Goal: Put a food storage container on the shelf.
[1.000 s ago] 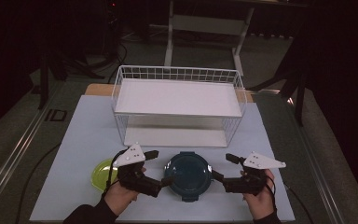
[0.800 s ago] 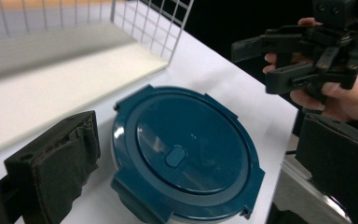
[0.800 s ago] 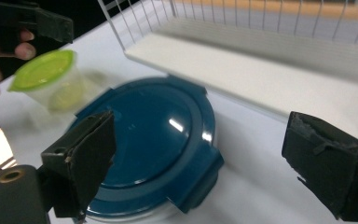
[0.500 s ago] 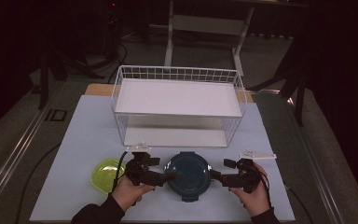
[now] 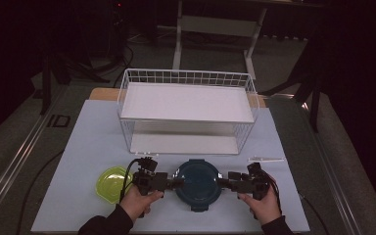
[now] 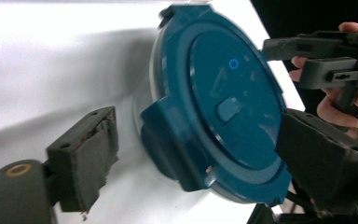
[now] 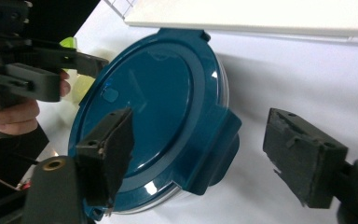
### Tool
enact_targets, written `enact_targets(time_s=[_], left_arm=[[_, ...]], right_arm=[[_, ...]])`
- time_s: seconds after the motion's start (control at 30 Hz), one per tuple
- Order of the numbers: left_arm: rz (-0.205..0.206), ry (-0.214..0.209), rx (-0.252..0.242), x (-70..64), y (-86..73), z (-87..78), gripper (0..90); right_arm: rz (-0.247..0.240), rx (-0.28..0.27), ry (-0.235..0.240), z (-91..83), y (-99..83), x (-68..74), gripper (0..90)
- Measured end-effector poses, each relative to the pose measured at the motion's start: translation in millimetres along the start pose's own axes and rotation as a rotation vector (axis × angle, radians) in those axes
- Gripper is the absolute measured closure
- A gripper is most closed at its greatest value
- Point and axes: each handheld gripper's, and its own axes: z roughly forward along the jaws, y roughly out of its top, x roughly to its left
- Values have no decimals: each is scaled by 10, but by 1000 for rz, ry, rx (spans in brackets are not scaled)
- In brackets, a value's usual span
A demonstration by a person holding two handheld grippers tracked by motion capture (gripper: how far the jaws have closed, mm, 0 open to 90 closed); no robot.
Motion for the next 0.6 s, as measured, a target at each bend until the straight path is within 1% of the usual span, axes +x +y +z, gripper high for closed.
enact_targets(time_s=[0.03,0.07,0.17,0.2,0.23,0.27,0.3,0.33,0.4,0.43,0.47,0.5,0.6], left_arm=[[0,0,0,0,0,0,155],[-24,7,7,18,-10,14,173],[-52,1,20,39,-16,17,249],[-68,-7,27,50,-17,15,292],[-86,-3,27,57,-20,13,324],[-97,-6,31,67,-23,11,352],[-102,-2,37,73,-26,14,379],[-110,2,35,78,-31,13,406],[-132,-8,43,98,-37,17,460],[-132,-8,43,98,-37,17,466],[-151,-27,46,107,-37,21,466],[-155,-27,47,102,-34,20,505],[-184,-46,54,115,-28,24,544]], right_arm=[[5,3,0,4,-3,-5,266],[10,7,3,8,-6,-10,272],[21,17,4,10,-11,-16,306],[20,17,-2,9,-12,-12,317],[22,21,-2,8,-12,-9,330],[22,24,0,8,-12,-7,332],[23,24,-5,7,-12,-4,337],[27,29,-1,8,-13,-2,339],[30,34,-1,10,-14,1,358],[30,34,-1,10,-14,1,358],[31,36,-1,12,-16,1,360],[38,43,1,17,-19,-3,371],[52,53,8,22,-26,-11,395]])
